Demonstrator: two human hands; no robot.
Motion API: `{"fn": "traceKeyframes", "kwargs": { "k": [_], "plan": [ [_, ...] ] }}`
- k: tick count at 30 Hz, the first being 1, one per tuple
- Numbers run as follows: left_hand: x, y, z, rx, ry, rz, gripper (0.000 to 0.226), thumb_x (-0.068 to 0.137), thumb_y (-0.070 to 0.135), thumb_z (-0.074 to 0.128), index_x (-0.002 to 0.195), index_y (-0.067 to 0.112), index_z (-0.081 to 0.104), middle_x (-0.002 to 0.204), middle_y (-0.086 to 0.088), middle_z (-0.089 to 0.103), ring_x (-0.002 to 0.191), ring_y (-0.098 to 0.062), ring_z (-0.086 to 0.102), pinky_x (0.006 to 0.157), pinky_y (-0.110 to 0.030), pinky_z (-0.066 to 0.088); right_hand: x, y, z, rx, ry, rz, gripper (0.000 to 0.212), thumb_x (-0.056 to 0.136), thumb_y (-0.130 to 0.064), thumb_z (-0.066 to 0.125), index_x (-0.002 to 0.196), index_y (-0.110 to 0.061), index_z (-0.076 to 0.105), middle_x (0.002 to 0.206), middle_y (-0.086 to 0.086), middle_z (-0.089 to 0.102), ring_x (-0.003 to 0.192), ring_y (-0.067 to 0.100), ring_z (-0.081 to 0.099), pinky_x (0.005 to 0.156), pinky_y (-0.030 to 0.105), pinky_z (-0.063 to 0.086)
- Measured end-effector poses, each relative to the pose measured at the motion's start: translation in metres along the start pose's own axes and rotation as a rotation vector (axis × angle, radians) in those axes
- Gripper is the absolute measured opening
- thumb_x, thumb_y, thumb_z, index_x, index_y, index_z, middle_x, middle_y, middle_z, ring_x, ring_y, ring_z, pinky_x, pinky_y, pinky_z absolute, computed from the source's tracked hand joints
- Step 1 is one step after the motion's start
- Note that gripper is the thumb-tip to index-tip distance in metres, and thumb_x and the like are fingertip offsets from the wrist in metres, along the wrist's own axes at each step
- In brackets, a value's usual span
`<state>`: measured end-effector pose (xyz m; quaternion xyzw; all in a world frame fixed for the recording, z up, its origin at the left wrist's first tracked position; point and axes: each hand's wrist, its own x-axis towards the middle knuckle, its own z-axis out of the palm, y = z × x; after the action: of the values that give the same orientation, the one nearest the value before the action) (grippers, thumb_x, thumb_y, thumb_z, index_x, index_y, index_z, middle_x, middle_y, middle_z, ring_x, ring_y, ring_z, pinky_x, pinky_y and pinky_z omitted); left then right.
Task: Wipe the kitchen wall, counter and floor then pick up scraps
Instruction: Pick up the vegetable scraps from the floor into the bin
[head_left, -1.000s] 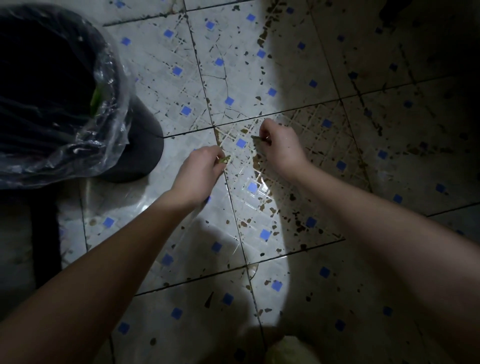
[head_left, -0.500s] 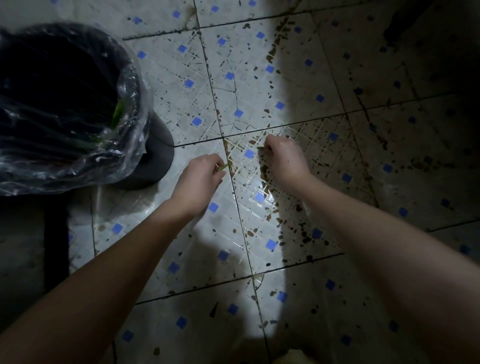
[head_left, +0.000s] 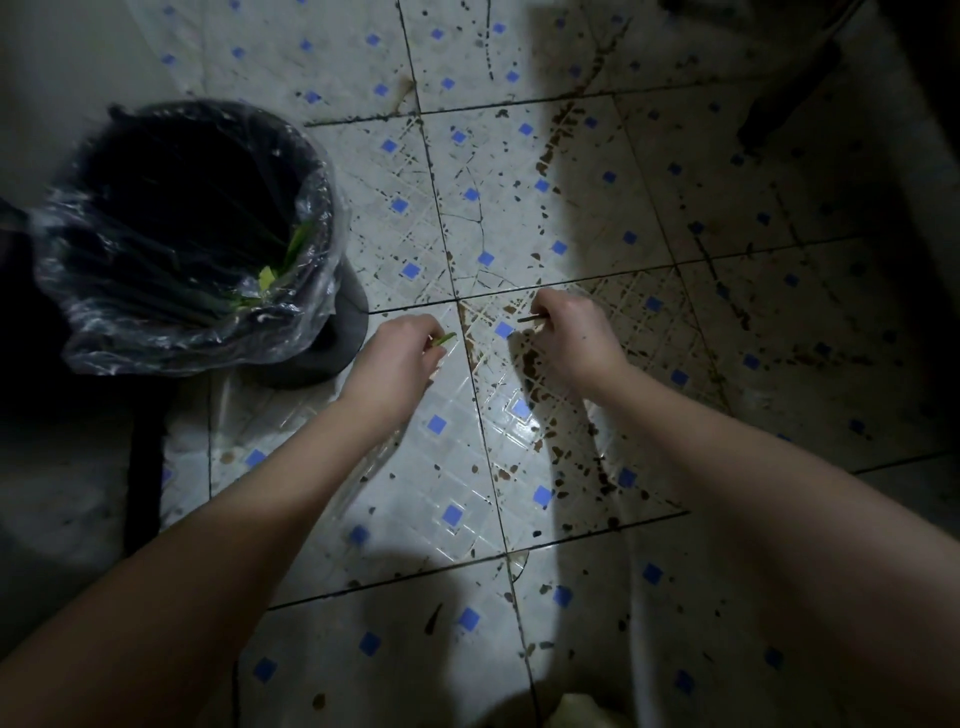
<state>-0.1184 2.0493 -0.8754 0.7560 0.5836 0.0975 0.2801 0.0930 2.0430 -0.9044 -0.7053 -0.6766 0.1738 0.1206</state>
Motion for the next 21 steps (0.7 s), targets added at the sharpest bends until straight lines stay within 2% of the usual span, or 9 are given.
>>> {"fn": "traceKeyframes", "kwargs": {
  "k": [7,12,16,21],
  "plan": [
    [-0.014,0.017,-0.032,0.046,0.094,0.140,0.016,0.094,0.016,0.057,0.103,0.006,0.066,0.099,-0.013,0.064,0.094,-0.029,0.058,0.080,-0.040,0.048,0.000,-0.037,-0.038,0.087,0.105,-0.040,0.025,0.085,0.009,0.044,0.097,-0.007,0.059,0.090,0.010,0.064,0.076,0.024,0.055,0.064,0.038,0.050],
    [-0.023,0.026,-0.066,0.046,0.235,0.237,0.018,0.094,0.015,0.057,0.104,0.004,0.067,0.096,-0.015,0.063,0.094,-0.029,0.056,0.081,-0.037,0.042,0.001,-0.067,-0.059,0.147,0.148,-0.086,0.023,0.086,0.007,0.045,0.098,-0.006,0.059,0.096,0.011,0.064,0.085,0.028,0.058,0.075,0.049,0.051],
    [-0.032,0.023,-0.090,0.088,0.319,0.225,0.021,0.094,0.014,0.056,0.108,0.005,0.068,0.099,-0.016,0.063,0.099,-0.032,0.054,0.085,-0.039,0.041,-0.003,-0.083,-0.067,0.177,0.168,-0.112,0.023,0.087,0.006,0.047,0.101,-0.006,0.061,0.101,0.011,0.065,0.092,0.026,0.058,0.080,0.045,0.052],
    [-0.043,0.006,-0.120,0.126,0.435,0.133,0.022,0.093,0.006,0.055,0.108,0.005,0.070,0.097,-0.021,0.059,0.095,-0.035,0.052,0.081,-0.039,0.041,-0.004,-0.101,-0.073,0.204,0.193,-0.132,0.024,0.088,0.006,0.046,0.102,-0.006,0.062,0.101,0.012,0.066,0.094,0.027,0.059,0.082,0.042,0.051]
  ]
}}
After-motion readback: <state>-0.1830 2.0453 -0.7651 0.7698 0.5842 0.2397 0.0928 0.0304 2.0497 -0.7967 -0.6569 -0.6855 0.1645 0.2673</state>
